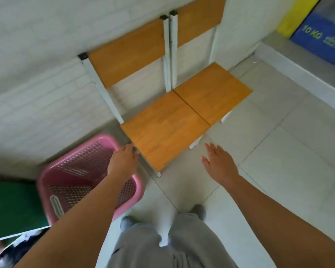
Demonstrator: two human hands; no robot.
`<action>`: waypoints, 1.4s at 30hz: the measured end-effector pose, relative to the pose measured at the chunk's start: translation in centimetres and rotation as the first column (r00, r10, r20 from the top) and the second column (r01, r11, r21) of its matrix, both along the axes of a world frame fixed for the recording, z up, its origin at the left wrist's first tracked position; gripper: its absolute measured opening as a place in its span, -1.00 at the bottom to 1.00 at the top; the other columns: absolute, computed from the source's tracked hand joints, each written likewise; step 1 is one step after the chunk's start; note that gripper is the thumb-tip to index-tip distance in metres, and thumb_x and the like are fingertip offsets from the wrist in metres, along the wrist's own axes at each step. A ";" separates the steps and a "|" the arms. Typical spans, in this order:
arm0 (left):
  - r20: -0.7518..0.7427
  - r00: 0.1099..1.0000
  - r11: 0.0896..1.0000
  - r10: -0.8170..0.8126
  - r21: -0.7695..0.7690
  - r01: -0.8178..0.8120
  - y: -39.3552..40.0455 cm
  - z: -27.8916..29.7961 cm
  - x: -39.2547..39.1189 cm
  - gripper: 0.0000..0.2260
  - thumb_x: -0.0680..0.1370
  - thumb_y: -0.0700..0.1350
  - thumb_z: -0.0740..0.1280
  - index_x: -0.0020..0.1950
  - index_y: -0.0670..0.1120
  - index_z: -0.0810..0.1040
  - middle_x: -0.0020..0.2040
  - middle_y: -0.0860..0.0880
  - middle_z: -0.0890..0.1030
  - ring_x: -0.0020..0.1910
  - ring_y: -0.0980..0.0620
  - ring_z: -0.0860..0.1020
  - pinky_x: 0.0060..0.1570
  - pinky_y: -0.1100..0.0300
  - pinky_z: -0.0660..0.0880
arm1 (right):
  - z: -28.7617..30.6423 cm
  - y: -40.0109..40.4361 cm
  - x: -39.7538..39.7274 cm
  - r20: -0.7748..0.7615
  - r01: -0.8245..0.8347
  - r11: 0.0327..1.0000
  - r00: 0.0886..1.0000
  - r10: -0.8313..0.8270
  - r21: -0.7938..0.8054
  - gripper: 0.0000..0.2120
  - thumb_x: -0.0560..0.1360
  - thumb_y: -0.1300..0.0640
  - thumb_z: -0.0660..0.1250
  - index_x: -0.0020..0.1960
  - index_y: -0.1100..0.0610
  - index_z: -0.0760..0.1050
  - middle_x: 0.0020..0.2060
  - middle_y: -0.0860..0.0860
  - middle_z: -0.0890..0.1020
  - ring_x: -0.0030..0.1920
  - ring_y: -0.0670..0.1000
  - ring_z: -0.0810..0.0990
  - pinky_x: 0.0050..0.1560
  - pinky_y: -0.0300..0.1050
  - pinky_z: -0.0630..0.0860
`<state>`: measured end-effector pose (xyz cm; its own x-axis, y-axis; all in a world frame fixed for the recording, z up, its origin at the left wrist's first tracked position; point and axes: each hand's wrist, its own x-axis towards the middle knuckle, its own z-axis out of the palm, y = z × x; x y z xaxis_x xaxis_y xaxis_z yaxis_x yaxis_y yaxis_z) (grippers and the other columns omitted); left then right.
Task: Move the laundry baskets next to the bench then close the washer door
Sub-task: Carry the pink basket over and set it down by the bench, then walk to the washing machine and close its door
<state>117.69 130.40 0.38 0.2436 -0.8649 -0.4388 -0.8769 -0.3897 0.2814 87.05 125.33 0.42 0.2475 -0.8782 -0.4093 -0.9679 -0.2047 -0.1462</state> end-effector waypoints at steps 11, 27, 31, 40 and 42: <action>-0.086 0.965 0.967 -0.249 -0.077 0.243 -13.4 3.0 -22.0 -0.56 0.66 0.04 0.08 0.51 -0.09 0.24 0.49 -0.12 0.34 0.41 -0.18 0.37 0.31 -0.07 0.39 | 2.2 -3.2 -20.8 0.058 0.400 0.917 0.916 -0.398 -0.016 -0.44 0.63 -0.12 -0.05 0.55 0.11 0.04 0.54 0.09 0.13 0.53 0.12 0.11 0.50 0.04 0.12; -0.159 0.870 0.884 -0.467 -0.077 0.461 -42.0 1.7 -41.6 -0.59 0.66 -0.01 0.09 0.47 -0.14 0.30 0.41 -0.17 0.42 0.35 -0.17 0.43 0.27 -0.03 0.39 | 2.9 -23.2 -38.5 0.096 0.686 0.728 0.725 -0.682 -0.004 -0.47 0.64 -0.07 -0.01 0.54 0.12 0.08 0.53 0.08 0.18 0.51 0.11 0.17 0.45 0.00 0.16; -0.155 0.855 0.869 -0.494 -0.111 0.482 -50.2 2.6 -46.1 -0.64 0.65 -0.02 0.11 0.39 -0.16 0.38 0.33 -0.17 0.47 0.25 -0.16 0.49 0.16 0.00 0.45 | 3.9 -30.6 -42.1 0.143 0.719 0.694 0.691 -0.709 -0.033 -0.46 0.64 -0.07 -0.01 0.55 0.13 0.07 0.53 0.08 0.19 0.51 0.09 0.18 0.45 -0.01 0.16; -0.120 0.818 0.826 -0.563 -0.104 0.553 -65.3 3.0 -57.9 -0.60 0.65 0.01 0.09 0.46 -0.12 0.32 0.40 -0.17 0.41 0.35 -0.18 0.42 0.30 -0.04 0.39 | 3.1 -45.4 -53.3 0.169 0.740 0.672 0.667 -0.725 -0.038 -0.46 0.63 -0.09 0.00 0.54 0.11 0.09 0.52 0.07 0.21 0.50 0.10 0.21 0.44 0.03 0.20; -0.116 0.827 0.834 -0.551 -0.113 0.540 -68.7 2.7 -60.9 -0.60 0.65 0.00 0.11 0.46 -0.11 0.33 0.40 -0.18 0.41 0.36 -0.18 0.41 0.31 -0.04 0.39 | 3.1 -49.1 -56.3 0.174 0.724 0.688 0.683 -0.709 -0.039 -0.47 0.63 -0.09 0.00 0.54 0.12 0.11 0.52 0.07 0.22 0.50 0.10 0.21 0.44 0.03 0.20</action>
<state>56.79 61.74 3.09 -0.3355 -0.8690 -0.3637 -0.8904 0.1665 0.4236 30.71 76.20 3.55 -0.4293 -0.8425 -0.3255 -0.7963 0.5231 -0.3038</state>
